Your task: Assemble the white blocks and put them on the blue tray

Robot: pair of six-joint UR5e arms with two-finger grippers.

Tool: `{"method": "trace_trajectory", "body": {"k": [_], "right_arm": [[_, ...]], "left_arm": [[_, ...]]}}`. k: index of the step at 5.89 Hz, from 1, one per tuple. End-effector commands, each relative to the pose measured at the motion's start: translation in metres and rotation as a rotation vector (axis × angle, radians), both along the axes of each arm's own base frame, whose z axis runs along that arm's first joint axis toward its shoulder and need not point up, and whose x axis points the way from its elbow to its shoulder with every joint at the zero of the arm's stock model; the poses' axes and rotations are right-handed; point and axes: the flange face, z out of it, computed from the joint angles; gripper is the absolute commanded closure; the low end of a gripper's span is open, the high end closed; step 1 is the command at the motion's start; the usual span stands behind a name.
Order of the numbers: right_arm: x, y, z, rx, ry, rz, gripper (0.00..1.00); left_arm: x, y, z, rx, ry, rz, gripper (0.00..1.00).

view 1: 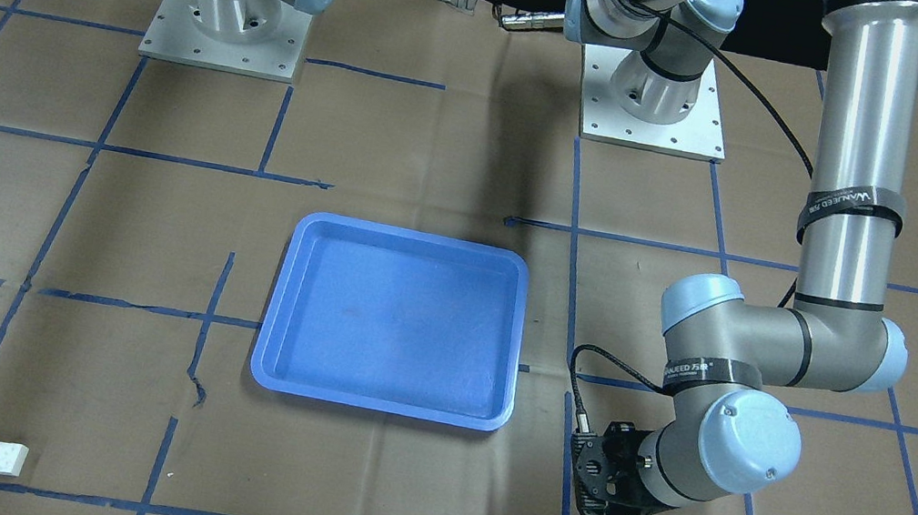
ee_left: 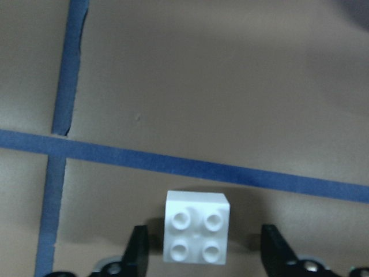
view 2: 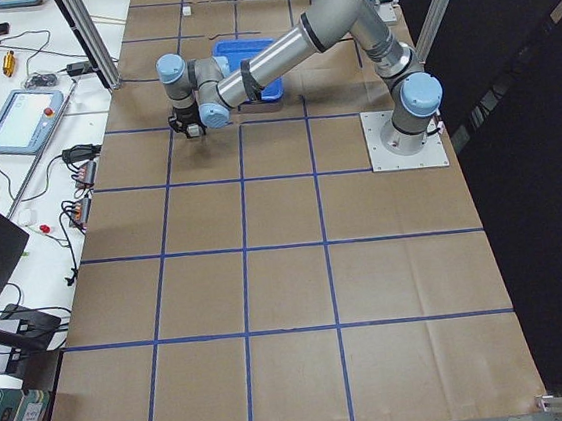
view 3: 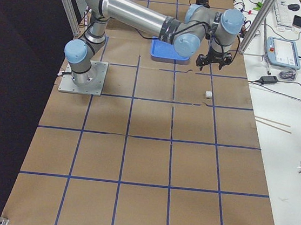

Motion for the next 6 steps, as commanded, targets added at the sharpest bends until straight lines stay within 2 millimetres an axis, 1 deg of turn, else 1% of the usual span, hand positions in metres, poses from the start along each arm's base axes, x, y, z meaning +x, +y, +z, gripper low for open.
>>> {"method": "trace_trajectory", "body": {"k": [1, 2, 3, 4, 5, 6], "right_arm": [[0.0, -0.033, -0.067, 0.034, -0.152, -0.006, 0.0], [0.001, -0.045, -0.107, 0.065, -0.23, -0.015, 0.0], [-0.01, -0.051, -0.145, 0.091, -0.283, -0.039, 0.0], [-0.023, -0.058, -0.179, 0.092, -0.287, -0.051, 0.0], [-0.031, -0.061, -0.21, 0.108, -0.305, -0.063, 0.0], [-0.03, -0.057, -0.234, 0.136, -0.33, -0.069, 0.0]], "left_arm": [[0.0, -0.001, 0.023, -0.018, -0.004, -0.012, 0.82], [-0.015, 0.014, 0.045, 0.016, -0.001, -0.012, 0.84], [-0.054, 0.035, 0.076, 0.033, -0.006, -0.039, 0.86], [-0.099, 0.059, 0.101, 0.052, -0.01, -0.044, 0.87], [-0.138, 0.082, 0.105, 0.067, -0.014, -0.04, 0.87], [-0.158, 0.113, 0.078, 0.129, -0.014, 0.007, 0.87]]}}
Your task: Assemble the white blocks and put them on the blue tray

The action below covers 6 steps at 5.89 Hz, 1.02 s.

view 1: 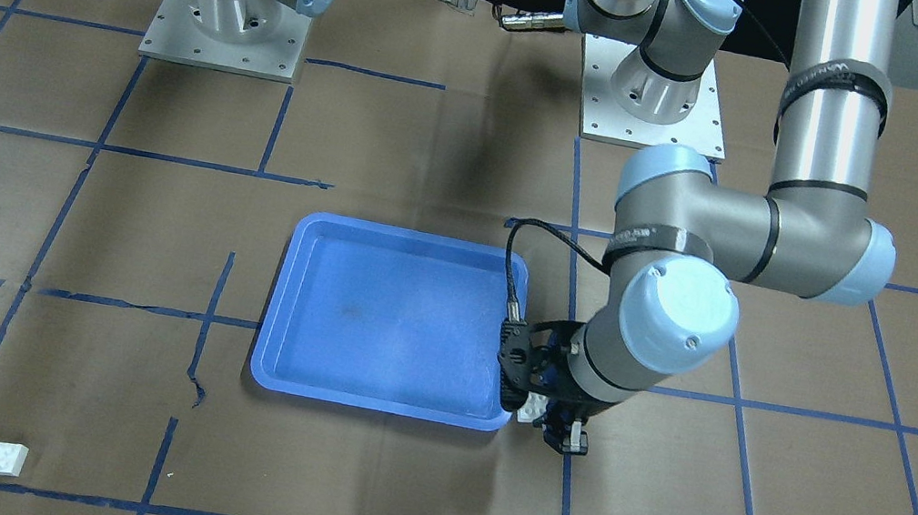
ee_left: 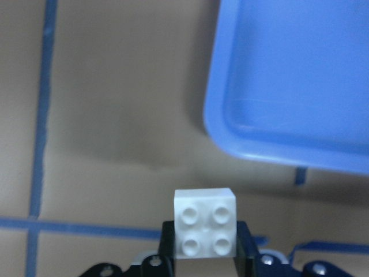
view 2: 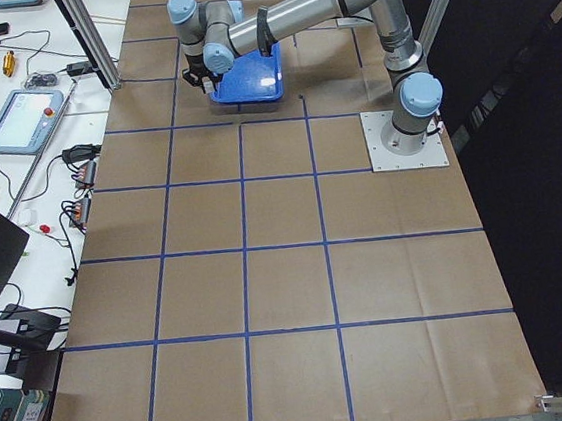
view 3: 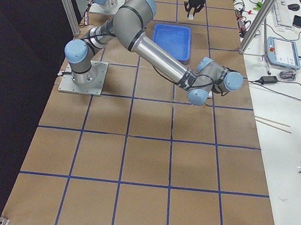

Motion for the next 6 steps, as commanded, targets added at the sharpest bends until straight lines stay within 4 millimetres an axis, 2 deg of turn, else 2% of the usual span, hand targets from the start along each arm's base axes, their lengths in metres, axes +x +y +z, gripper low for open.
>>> {"method": "trace_trajectory", "body": {"k": [1, 2, 3, 4, 6], "right_arm": [[0.003, 0.012, -0.046, 0.066, -0.037, -0.006, 0.0], [0.001, 0.007, -0.042, 0.013, -0.015, -0.007, 0.0], [-0.002, 0.001, -0.04, -0.053, 0.015, -0.005, 0.0], [-0.002, 0.001, -0.043, -0.049, 0.014, -0.005, 0.0], [-0.002, 0.002, -0.047, -0.036, 0.006, -0.005, 0.01]], "left_arm": [[-0.051, 0.066, -0.018, 0.067, -0.012, -0.017, 0.87], [-0.072, 0.082, -0.033, 0.082, -0.02, -0.048, 0.87], [-0.099, 0.095, -0.032, 0.06, -0.019, -0.072, 0.87], [-0.109, 0.099, -0.041, 0.045, -0.02, -0.051, 0.87], [-0.111, 0.099, -0.084, 0.038, -0.02, -0.054, 0.87]]}}
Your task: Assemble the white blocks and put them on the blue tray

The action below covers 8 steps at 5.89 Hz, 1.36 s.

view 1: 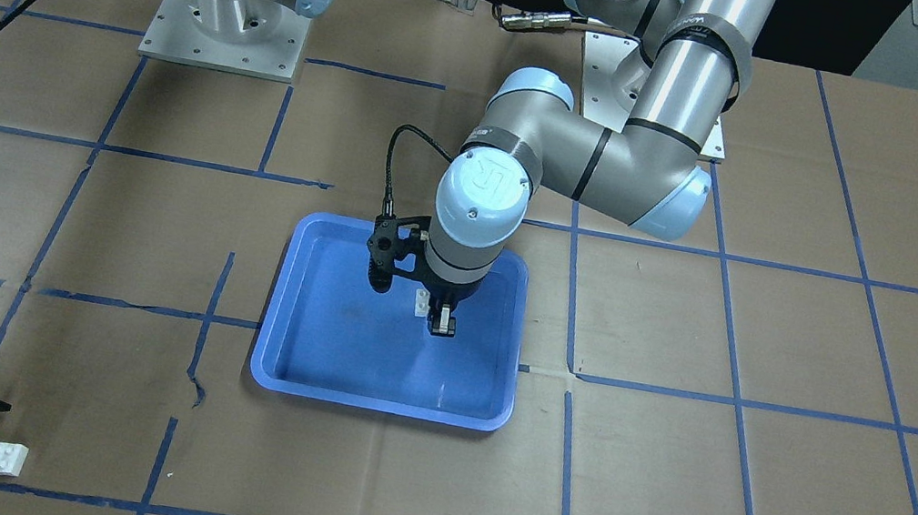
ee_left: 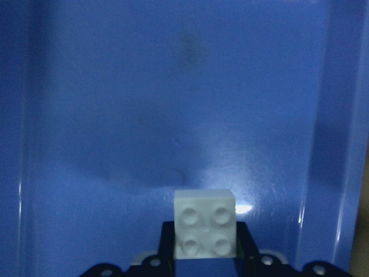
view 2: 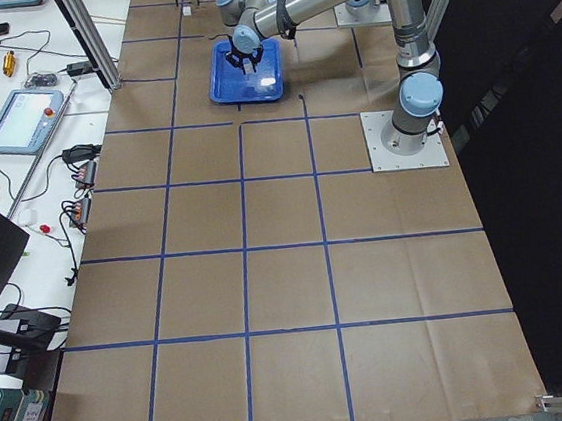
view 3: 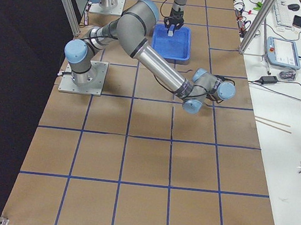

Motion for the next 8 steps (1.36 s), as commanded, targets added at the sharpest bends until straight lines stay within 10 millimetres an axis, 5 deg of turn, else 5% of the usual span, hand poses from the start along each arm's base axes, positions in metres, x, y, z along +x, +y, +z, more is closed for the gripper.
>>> {"method": "trace_trajectory", "body": {"k": [1, 2, 3, 5, 7, 8], "right_arm": [[0.003, 0.003, -0.002, 0.009, -0.005, 0.0, 0.04], [0.003, 0.003, -0.001, 0.007, -0.004, -0.001, 0.14], [0.003, 0.003, 0.0, 0.006, -0.003, -0.001, 0.27], [0.002, 0.003, 0.0, 0.0, 0.001, 0.0, 0.5], [0.002, 0.001, 0.005, -0.013, 0.006, 0.002, 0.8], [0.001, 0.0, 0.013, -0.023, 0.011, 0.0, 0.85]], "left_arm": [[-0.002, -0.001, -0.031, 0.008, -0.002, 0.0, 0.87], [-0.002, -0.001, -0.024, -0.003, 0.002, 0.0, 0.84], [-0.002, -0.003, -0.024, -0.008, 0.004, 0.002, 0.43], [-0.001, -0.011, -0.002, -0.048, 0.017, 0.009, 0.01], [0.006, -0.01, 0.029, -0.077, 0.02, 0.015, 0.01], [0.041, -0.017, 0.05, -0.051, 0.01, 0.076, 0.01]]}}
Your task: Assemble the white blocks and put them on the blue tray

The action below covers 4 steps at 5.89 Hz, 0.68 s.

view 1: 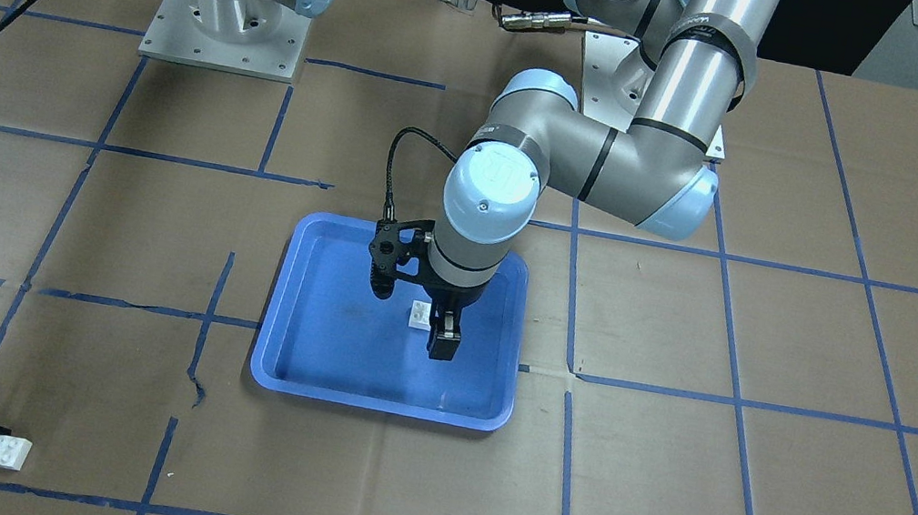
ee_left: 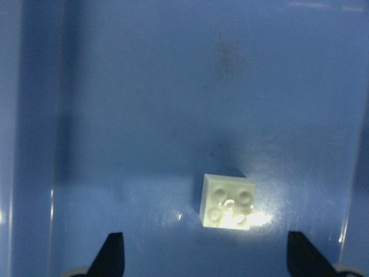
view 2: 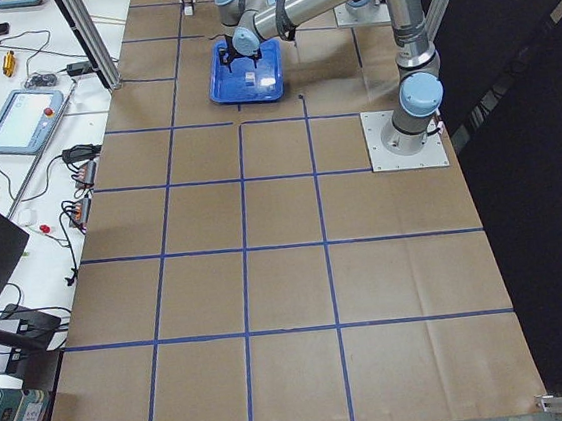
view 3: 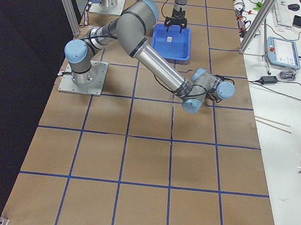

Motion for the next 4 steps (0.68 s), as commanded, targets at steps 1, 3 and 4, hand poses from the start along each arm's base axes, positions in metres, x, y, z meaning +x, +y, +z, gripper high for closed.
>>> {"method": "trace_trajectory", "body": {"k": [1, 3, 4], "right_arm": [[0.0, -0.001, 0.019, -0.023, 0.009, -0.005, 0.87], [0.008, 0.002, 0.057, -0.056, 0.026, 0.003, 0.88], [0.018, 0.014, 0.093, -0.04, 0.019, 0.016, 0.89]], "left_arm": [[0.059, -0.006, 0.051, 0.025, -0.002, 0.102, 0.01], [0.092, 0.03, 0.114, 0.121, -0.041, 0.194, 0.01], [0.106, 0.04, 0.133, 0.128, -0.048, 0.291, 0.01]]}}
